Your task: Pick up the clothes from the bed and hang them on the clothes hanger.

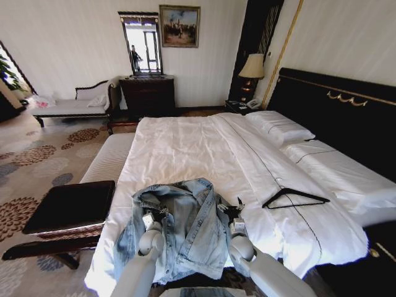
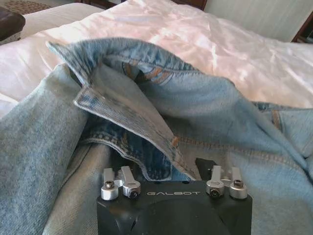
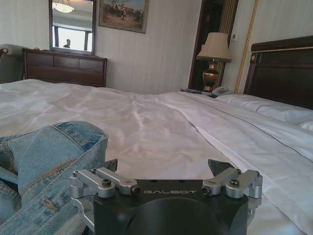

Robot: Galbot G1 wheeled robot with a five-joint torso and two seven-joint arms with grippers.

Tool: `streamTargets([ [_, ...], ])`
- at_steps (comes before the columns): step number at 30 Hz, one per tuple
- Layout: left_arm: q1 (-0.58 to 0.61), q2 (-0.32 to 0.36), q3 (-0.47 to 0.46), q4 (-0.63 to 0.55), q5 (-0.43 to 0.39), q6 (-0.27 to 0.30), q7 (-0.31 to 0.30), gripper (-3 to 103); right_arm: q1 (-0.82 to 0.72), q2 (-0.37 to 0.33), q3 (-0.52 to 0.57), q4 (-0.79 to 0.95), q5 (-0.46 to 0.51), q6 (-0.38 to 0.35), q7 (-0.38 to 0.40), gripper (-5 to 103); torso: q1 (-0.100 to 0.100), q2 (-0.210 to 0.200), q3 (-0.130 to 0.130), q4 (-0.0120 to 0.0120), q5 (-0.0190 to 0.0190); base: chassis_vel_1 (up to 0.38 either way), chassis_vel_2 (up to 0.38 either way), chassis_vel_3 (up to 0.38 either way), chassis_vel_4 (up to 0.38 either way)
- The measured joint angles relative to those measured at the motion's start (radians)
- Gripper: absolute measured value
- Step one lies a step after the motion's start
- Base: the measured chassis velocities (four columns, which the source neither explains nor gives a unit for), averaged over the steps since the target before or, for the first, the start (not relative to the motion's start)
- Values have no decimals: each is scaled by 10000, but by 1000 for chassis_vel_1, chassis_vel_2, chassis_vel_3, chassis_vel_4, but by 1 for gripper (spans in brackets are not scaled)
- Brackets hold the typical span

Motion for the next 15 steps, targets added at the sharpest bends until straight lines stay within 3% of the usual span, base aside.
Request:
streamTargets([
  [3, 78, 47, -85, -191, -201, 0, 70, 52, -32, 9, 0, 22, -7, -3, 2, 100, -1, 0, 0, 0, 0, 0, 0, 0, 0],
  [5, 103, 57, -104, -228, -235, 0, 84, 52, -38, 10, 0, 23, -12, -3, 3, 100, -1, 0, -1, 0, 0, 0, 0, 0, 0],
  [6, 163, 73, -149, -309, -308, 0, 110, 42, -46, 10, 0, 25, -25, -3, 3, 100, 0, 0, 0, 0, 0, 0, 0, 0, 0],
  [11, 323, 86, -317, -554, -471, 0, 173, 30, -51, 0, -4, 62, -46, -3, 4, 100, 0, 0, 0, 0, -1, 0, 0, 0, 0],
  [15, 700, 190, -758, -1223, -760, -21, 296, 10, -77, -39, -8, 177, -57, -3, 4, 100, 0, 0, 0, 0, -3, 0, 0, 0, 0],
])
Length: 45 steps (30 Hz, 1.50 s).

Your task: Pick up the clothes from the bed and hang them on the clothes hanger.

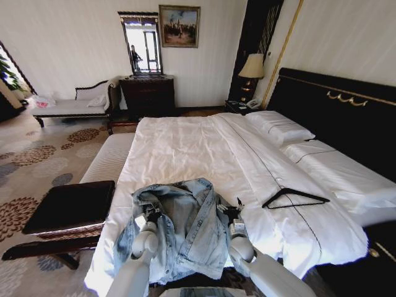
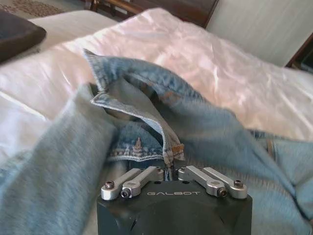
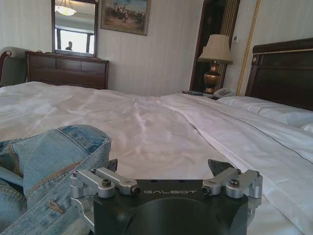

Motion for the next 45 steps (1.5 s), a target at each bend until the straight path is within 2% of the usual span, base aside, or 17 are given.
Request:
streamTargets([
  [2, 87, 43, -96, -182, -81, -12, 24, 10, -5, -5, 0, 15, -8, 0, 0, 100, 0, 0, 0, 0, 1, 0, 0, 0, 0],
  [3, 257, 147, -273, -540, -206, -26, 69, 3, -13, -17, 0, 41, -26, 0, 0, 100, 0, 0, 0, 0, 1, 0, 0, 0, 0],
  [10, 1270, 610, -1152, -1982, -567, -51, 255, 3, 19, 29, -50, 69, -98, 4, -4, 100, -1, 0, -1, 1, 0, 0, 0, 0, 0],
  [14, 1609, 628, -1696, -2255, -582, -3, 296, 3, 96, 97, -106, 43, -101, 5, -10, 100, -1, 0, -1, 1, 1, 0, 0, 0, 0],
  [18, 1719, 627, -2270, -2161, -478, 53, 365, 3, 245, 160, -153, -66, 50, 6, -12, 100, 0, 0, -1, 0, 1, 0, 0, 0, 0],
  [24, 1789, 1013, -3241, -1603, -454, 405, 621, 3, 678, 234, -126, -304, 739, 4, 8, 100, -1, 0, -1, 0, 0, 0, 0, 0, 0],
  [31, 1788, 1270, -3186, -1097, -513, 175, 1041, 3, 743, 218, -21, -314, 814, -33, 40, 100, 0, 0, -1, 2, 1, 0, 0, 0, 0],
  [36, 1786, 996, -2818, -1222, 100, -315, 1128, 6, 829, 239, 14, -369, 998, -33, 54, 100, 0, 0, 0, -1, 3, 0, 0, 0, 0],
  [39, 2092, 887, -2461, -1693, 1404, -632, 1464, 16, 915, 217, 431, -390, 1642, 78, -127, 100, 0, 0, 0, 3, 3, 0, 0, 0, 0],
  [40, 2092, 887, -2461, -1693, 1404, -632, 1464, 16, 915, 217, 431, -390, 1642, 78, -127, 100, 0, 0, 0, 3, 3, 0, 0, 0, 0],
  [43, 2643, 809, -2126, -2433, 2515, -992, 2152, 32, 1011, 120, 819, -257, 2636, 132, -351, 100, 0, 0, 0, -3, 2, 0, 0, 0, 0],
  [44, 2643, 809, -2126, -2433, 2515, -992, 2152, 32, 1011, 120, 819, -257, 2636, 132, -351, 100, 0, 0, 0, -3, 2, 0, 0, 0, 0],
  [45, 2915, 771, -2069, -2765, 2838, -1133, 2421, 38, 1091, 91, 895, -199, 3079, 137, -430, 100, 0, 0, 0, -1, 5, 0, 0, 0, 0],
])
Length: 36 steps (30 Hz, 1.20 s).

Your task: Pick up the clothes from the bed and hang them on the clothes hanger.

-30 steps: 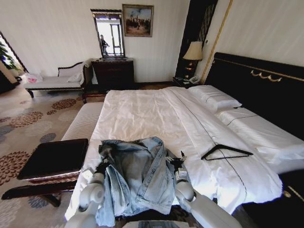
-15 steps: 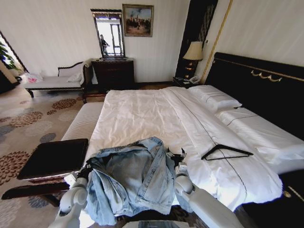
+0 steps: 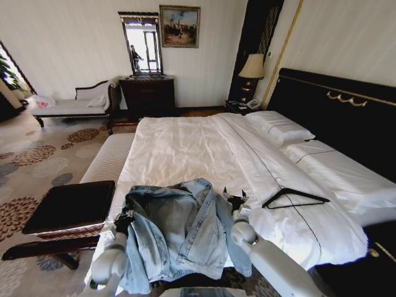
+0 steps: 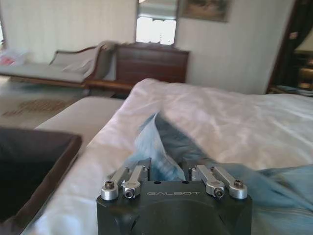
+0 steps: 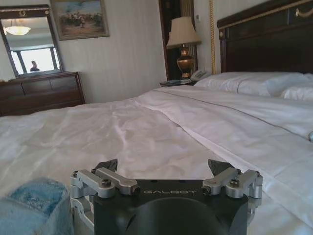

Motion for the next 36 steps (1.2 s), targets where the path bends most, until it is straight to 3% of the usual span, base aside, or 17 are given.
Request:
streamTargets([
  [2, 420, -27, 93, -547, 277, -120, 371, 49, 92, -43, 167, 75, 551, 11, -104, 100, 0, 0, 0, 4, 0, 0, 0, 0, 0],
  [7, 891, -141, 119, -1129, 289, -137, 455, 60, 264, -57, 223, -31, 673, 14, -180, 100, 0, 0, 0, 2, -1, 0, 0, 0, 0],
  [9, 1005, -293, 78, -1673, -84, -122, 398, 76, 391, -59, 218, -132, 710, -73, -163, 100, -1, 0, 0, 3, -1, 0, 0, 0, 0],
  [11, 988, -329, 55, -1875, -254, -94, 347, 76, 426, -64, 219, -195, 714, -135, -136, 100, 0, 0, 0, 2, 0, 0, 0, 0, 0],
  [14, 748, -404, -32, -2739, -777, 6, 225, 92, 654, -136, 221, -713, 819, -391, -54, 100, 0, 0, 0, 0, -1, 0, 0, 0, 0],
  [17, 653, -401, -37, -3113, -805, -91, 338, 97, 787, -155, 227, -976, 1088, -452, -47, 100, 0, 0, 0, 0, -2, 0, 0, 0, 0],
  [22, 554, -336, 116, -3643, -667, -254, 720, 100, 1260, -116, 739, -1576, 2754, -714, 456, 100, 0, 0, 1, 2, 0, 0, 0, 0, 0],
  [27, 321, -547, 426, -3648, -506, -136, 719, 100, 1639, -288, 1306, -1982, 3041, -779, 528, 100, 0, 0, 0, 2, -2, 0, 0, 0, 0],
  [29, 130, -682, 556, -3621, -220, -69, 790, 100, 1795, -607, 1449, -2157, 2864, -708, 105, 100, 0, 0, 0, 2, 0, 0, 0, 0, 0],
  [30, -26, -740, 633, -3481, -6, -49, 796, 100, 1899, -1097, 1260, -2277, 2640, -455, -526, 100, 1, 0, 1, 2, 1, 0, 0, 0, 0],
  [31, -26, -740, 633, -3481, -6, -49, 796, 100, 1899, -1097, 1260, -2277, 2640, -455, -526, 100, 1, 0, 1, 2, 1, 0, 0, 0, 0],
  [33, -200, -802, 672, -3283, 106, -55, 763, 100, 1945, -1808, 916, -2325, 2487, -300, -1369, 100, 0, -1, 1, 3, 5, 0, 0, 0, 0],
  [34, -318, -900, 661, -3166, 68, -57, 624, 100, 1990, -2486, 676, -2393, 2362, -188, -2306, 100, 1, -1, 1, 0, -1, 0, 0, 0, 0],
  [35, -318, -900, 661, -3166, 68, -57, 624, 100, 1990, -2486, 676, -2393, 2362, -188, -2306, 100, 1, -1, 1, 0, -1, 0, 0, 0, 0],
  [36, -390, -999, 636, -3102, -48, -55, 546, 100, 2027, -2876, 564, -2467, 2205, 27, -3018, 100, 1, 0, 0, -1, -7, 0, 0, 0, 0],
])
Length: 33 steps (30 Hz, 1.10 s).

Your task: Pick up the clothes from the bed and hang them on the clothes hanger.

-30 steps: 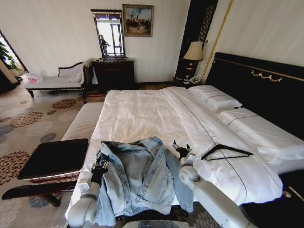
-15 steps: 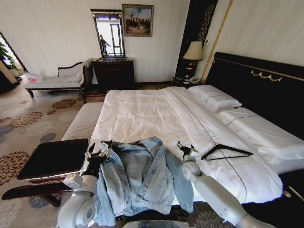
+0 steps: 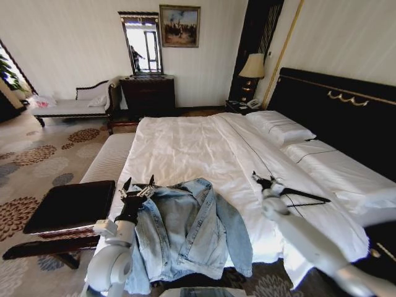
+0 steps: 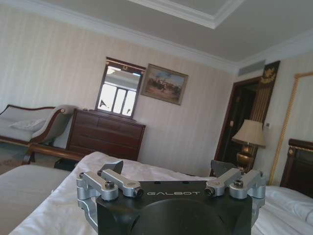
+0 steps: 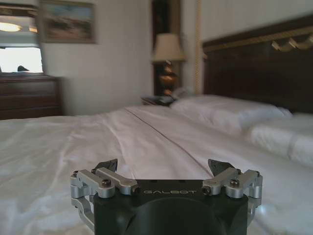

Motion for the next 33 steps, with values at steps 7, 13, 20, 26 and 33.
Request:
streamTargets([
  [7, 118, -125, -811, 490, -603, 286, -267, 100, -548, -538, 88, -278, -1087, 2108, -3322, 100, 0, -1, 0, 0, 10, 0, 0, 0, 0],
  [13, 701, 819, -2667, 2022, -612, -89, 576, 100, -1065, -58, 531, -556, -2274, 3854, -5704, 100, -1, 0, 0, 7, 1, 0, 0, 0, 0],
  [20, 906, 615, -3230, 2349, -1101, -302, 722, 100, -1221, 124, 886, -1066, -2978, 4518, -6376, 100, -1, 0, 0, 3, 4, 0, 0, 0, 0],
  [26, 910, 206, -3218, 1986, -1077, -161, 622, 100, -1325, 59, 979, -1564, -3103, 4659, -6501, 100, -1, 0, -1, 1, 4, 0, 0, 0, 0],
  [33, 1023, 294, -3333, 1713, -1156, -157, 573, 100, -1376, 147, 946, -1600, -2927, 4642, -6431, 100, -1, 0, 0, 2, 4, -40, -41, 37, 37],
])
